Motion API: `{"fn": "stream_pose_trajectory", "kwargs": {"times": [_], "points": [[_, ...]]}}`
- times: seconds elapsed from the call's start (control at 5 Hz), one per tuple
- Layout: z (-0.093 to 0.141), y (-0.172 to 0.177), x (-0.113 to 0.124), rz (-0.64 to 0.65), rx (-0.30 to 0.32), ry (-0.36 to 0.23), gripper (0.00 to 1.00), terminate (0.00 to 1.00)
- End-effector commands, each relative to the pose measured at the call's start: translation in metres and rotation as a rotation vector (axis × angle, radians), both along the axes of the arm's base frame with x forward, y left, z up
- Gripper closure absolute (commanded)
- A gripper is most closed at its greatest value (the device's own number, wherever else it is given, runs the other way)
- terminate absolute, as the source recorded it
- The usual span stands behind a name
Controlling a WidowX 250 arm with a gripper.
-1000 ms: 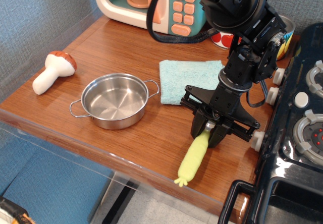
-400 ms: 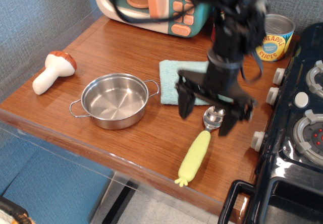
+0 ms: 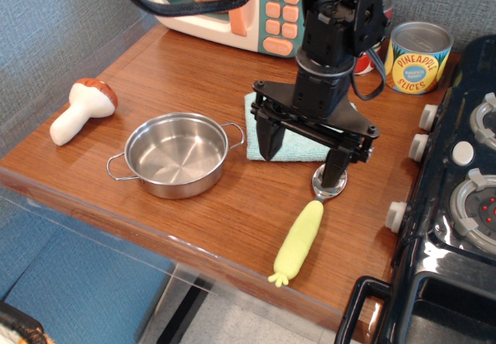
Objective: Move the spoon toward the lower right corner of table.
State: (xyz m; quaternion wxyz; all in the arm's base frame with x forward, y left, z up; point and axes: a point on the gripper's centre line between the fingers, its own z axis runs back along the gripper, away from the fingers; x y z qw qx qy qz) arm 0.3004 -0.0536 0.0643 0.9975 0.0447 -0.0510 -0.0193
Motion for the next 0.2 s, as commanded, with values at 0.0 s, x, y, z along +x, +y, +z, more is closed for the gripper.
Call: {"fn": "stream_pose_trajectory", "kwargs": {"times": [0.0], "points": [[0.0168, 0.0070, -0.0074, -0.005, -0.010, -0.053, 0.00, 1.00]]}}
